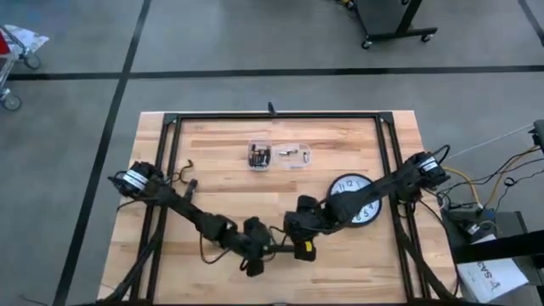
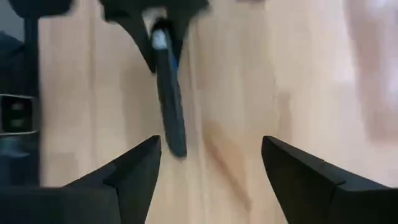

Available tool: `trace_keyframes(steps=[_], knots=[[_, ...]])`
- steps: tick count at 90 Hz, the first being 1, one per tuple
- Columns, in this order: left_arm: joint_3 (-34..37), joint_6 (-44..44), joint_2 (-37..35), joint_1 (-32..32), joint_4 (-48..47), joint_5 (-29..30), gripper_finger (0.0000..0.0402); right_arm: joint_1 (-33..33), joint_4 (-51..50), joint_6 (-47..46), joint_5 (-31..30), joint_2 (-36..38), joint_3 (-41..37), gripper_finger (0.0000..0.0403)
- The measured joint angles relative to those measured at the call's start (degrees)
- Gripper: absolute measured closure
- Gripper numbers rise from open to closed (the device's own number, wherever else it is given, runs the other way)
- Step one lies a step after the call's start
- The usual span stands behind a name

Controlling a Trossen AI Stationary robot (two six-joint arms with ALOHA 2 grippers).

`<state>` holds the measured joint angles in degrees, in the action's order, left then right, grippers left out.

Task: Insert battery
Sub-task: Open the black remote battery cover

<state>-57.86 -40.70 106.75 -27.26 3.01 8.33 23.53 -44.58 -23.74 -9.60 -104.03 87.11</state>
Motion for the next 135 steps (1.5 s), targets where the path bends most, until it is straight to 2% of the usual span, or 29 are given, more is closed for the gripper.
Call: trace_keyframes(steps=[16,31,40,52,59,67,83,89,102,120,135], knots=[[1.61,-4.24,-0.10,4.20,-1.19,-12.21,0.0347,2.54,10.54,8.83,-5.63,-3.51,-2.50,0.0185],[1.91,-4.49,-0.33,7.77,-8.29,-15.28,0.0343,5.51,15.77,10.08,-10.82,-4.87,-5.10,0.0218],[1.96,-3.25,-0.41,9.35,-9.68,-17.72,0.0287,6.43,18.97,10.35,-14.79,-4.85,-6.85,0.0238],[2.09,-0.69,-1.33,10.43,-9.76,-19.86,0.0201,5.66,22.56,11.75,-15.92,-4.85,-10.27,0.0268],[2.28,0.90,-2.48,10.55,-10.30,-19.27,0.0170,4.90,28.30,13.28,-16.04,-4.85,-12.85,0.0288],[2.48,3.19,-4.32,10.57,-12.41,-16.29,0.0154,4.24,33.06,16.35,-16.12,-4.85,-14.95,0.0311],[2.48,8.78,-7.92,10.77,-16.24,-2.33,0.0167,1.95,41.26,19.69,-14.57,-4.99,-18.40,0.0357],[2.48,10.33,-8.02,10.70,-16.49,0.62,0.0177,0.67,44.70,19.86,-13.88,-6.08,-19.59,0.0373],[2.60,11.05,-7.26,10.51,-15.68,1.11,0.0197,-1.59,47.42,19.06,-8.94,-8.91,-19.95,0.0398],[4.07,9.60,-6.64,8.47,-14.94,1.17,0.0216,-2.32,47.21,17.18,-6.76,-10.96,-19.55,0.0402],[4.47,8.60,-6.82,7.32,-14.58,1.44,0.0227,-2.06,40.83,14.27,-5.75,-10.05,-19.50,0.0402]])
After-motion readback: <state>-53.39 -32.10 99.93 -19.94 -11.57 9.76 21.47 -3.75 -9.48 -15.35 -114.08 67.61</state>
